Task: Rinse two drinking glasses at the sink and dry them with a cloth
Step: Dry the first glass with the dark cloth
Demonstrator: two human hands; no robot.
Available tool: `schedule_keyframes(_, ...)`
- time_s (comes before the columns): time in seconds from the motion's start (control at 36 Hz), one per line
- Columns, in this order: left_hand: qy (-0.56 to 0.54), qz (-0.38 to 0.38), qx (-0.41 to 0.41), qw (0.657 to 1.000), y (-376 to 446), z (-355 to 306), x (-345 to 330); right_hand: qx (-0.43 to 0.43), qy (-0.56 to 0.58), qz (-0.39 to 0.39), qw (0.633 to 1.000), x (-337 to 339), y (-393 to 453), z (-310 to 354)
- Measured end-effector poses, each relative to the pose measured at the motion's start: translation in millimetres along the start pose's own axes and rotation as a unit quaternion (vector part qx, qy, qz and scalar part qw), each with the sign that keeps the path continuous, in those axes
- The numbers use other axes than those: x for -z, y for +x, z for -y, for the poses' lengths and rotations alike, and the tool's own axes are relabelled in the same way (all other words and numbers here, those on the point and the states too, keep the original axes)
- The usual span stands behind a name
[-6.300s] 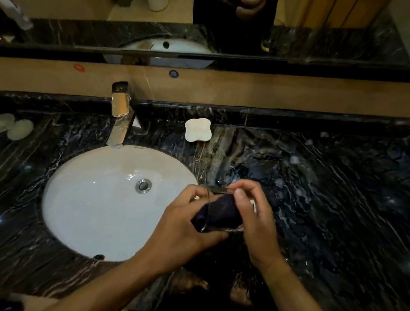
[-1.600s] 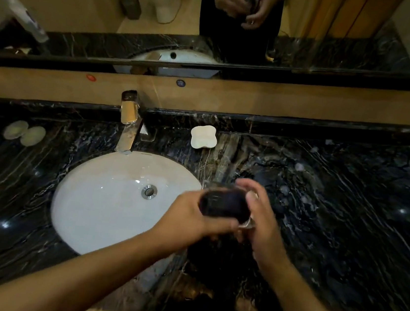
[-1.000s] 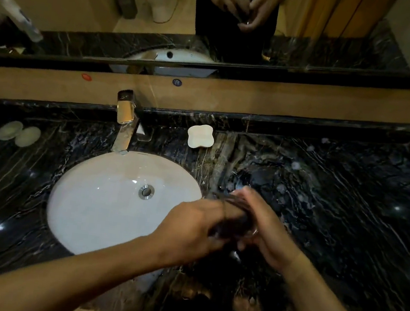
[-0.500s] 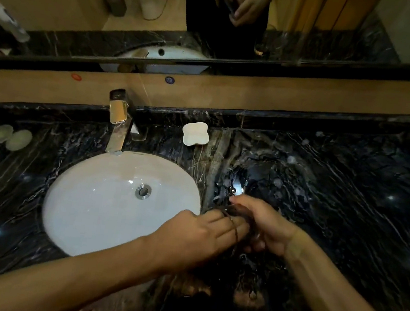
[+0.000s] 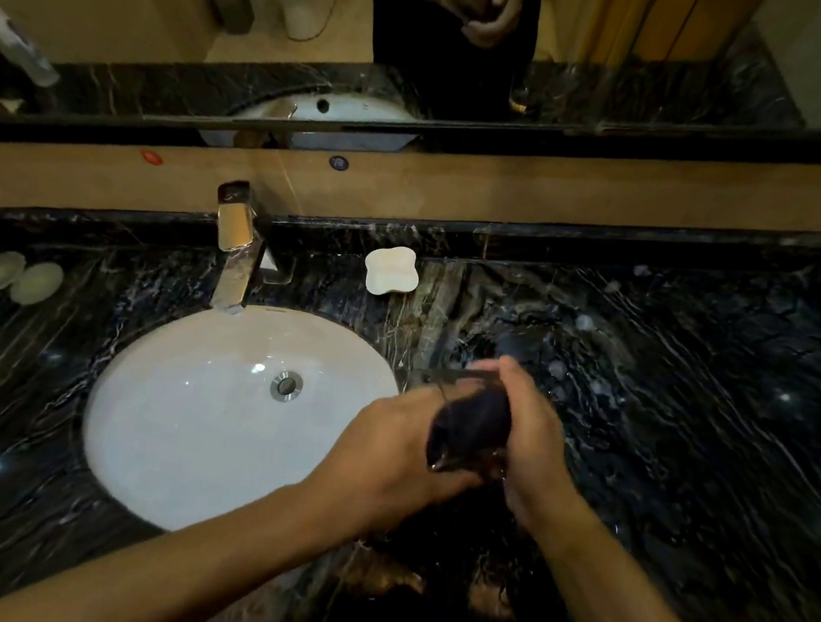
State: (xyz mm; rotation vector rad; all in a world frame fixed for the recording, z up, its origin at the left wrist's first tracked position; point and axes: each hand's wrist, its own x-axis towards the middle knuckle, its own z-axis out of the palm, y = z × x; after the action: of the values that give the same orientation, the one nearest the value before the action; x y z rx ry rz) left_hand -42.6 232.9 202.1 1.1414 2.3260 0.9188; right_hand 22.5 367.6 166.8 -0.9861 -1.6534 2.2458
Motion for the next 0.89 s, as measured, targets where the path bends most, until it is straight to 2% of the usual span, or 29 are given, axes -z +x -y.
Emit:
schedule_keyframes(0.03,0.114,0.004,-0.112,0.987,-1,8,1,-0.1,0.002,0.033,0.994,3,2,4)
schedule_keyframes(0.08,0.266,0.06,-0.282,0.92,0,24,8,-0.23,-0.049,0.112,0.965,11,4,7)
schedule_keyframes(0.11,0.293,0.078,-0.325,0.896,0,33,10,-0.258,-0.072,0.141,0.953,14,3,6)
schedule_keyframes(0.14,0.296,0.088,-0.341,0.888,1,38,11,-0.266,-0.077,0.168,0.946,17,3,4)
schedule_keyframes(0.17,0.28,0.089,-0.334,0.895,1,40,11,-0.257,-0.068,0.187,0.946,18,2,2)
schedule_keyframes(0.22,0.172,0.078,-0.245,0.951,2,34,8,-0.181,-0.023,0.19,0.965,18,-1,-5)
schedule_keyframes(0.25,0.065,0.083,-0.146,0.984,2,25,8,-0.119,-0.004,0.174,0.978,17,-3,-8)
schedule_keyframes(0.28,-0.08,0.089,-0.021,0.993,3,14,10,-0.044,0.0,0.142,0.989,16,-5,-12)
schedule_keyframes(0.31,-0.234,0.097,0.099,0.962,4,4,13,0.04,-0.021,0.107,0.993,16,-7,-15)
schedule_keyframes(0.33,-0.355,0.099,0.186,0.911,5,-3,15,0.114,-0.048,0.087,0.989,14,-10,-17)
schedule_keyframes(0.36,-0.428,0.099,0.23,0.868,7,-8,17,0.17,-0.072,0.079,0.98,12,-12,-20)
schedule_keyframes(0.39,-0.465,0.098,0.253,0.843,8,-12,19,0.208,-0.094,0.073,0.971,11,-14,-22)
schedule_keyframes(0.42,-0.478,0.096,0.261,0.833,9,-16,20,0.234,-0.11,0.062,0.964,11,-14,-24)
schedule_keyframes(0.47,-0.457,0.09,0.25,0.849,9,-22,19,0.253,-0.109,0.029,0.961,9,-13,-24)
schedule_keyframes(0.53,-0.353,0.067,0.207,0.91,7,-20,13,0.217,-0.081,-0.011,0.973,4,-13,-18)
schedule_keyframes(0.58,-0.143,0.033,0.094,0.985,2,-9,4,0.071,-0.02,-0.022,0.997,2,-10,-8)
schedule_keyframes(0.61,-0.015,0.029,-0.003,0.999,0,-3,2,-0.033,-0.003,0.005,0.999,3,-8,-3)
schedule_keyframes(0.64,0.104,0.041,-0.113,0.987,-2,4,2,-0.122,-0.012,0.05,0.991,8,-6,0)
schedule_keyframes(0.69,0.264,0.088,-0.275,0.92,-4,19,4,-0.231,-0.082,0.123,0.962,18,-2,2)
schedule_keyframes(0.72,0.306,0.097,-0.321,0.891,-5,26,6,-0.251,-0.103,0.149,0.951,20,-2,2)
schedule_keyframes(0.75,0.317,0.104,-0.341,0.879,-5,32,7,-0.255,-0.1,0.17,0.947,21,-3,1)
schedule_keyframes(0.78,0.296,0.111,-0.33,0.89,-5,33,7,-0.244,-0.083,0.185,0.948,21,-4,0)
schedule_keyframes(0.81,0.241,0.112,-0.291,0.919,-4,33,6,-0.221,-0.06,0.189,0.955,21,-5,-3)
schedule_keyframes(0.83,0.156,0.106,-0.218,0.958,-4,28,6,-0.185,-0.035,0.182,0.965,20,-7,-6)
schedule_keyframes(0.86,0.042,0.109,-0.107,0.987,-3,22,6,-0.134,-0.015,0.164,0.977,19,-9,-9)
schedule_keyframes(0.89,-0.093,0.11,0.018,0.989,-2,14,8,-0.069,-0.013,0.14,0.988,18,-11,-11)
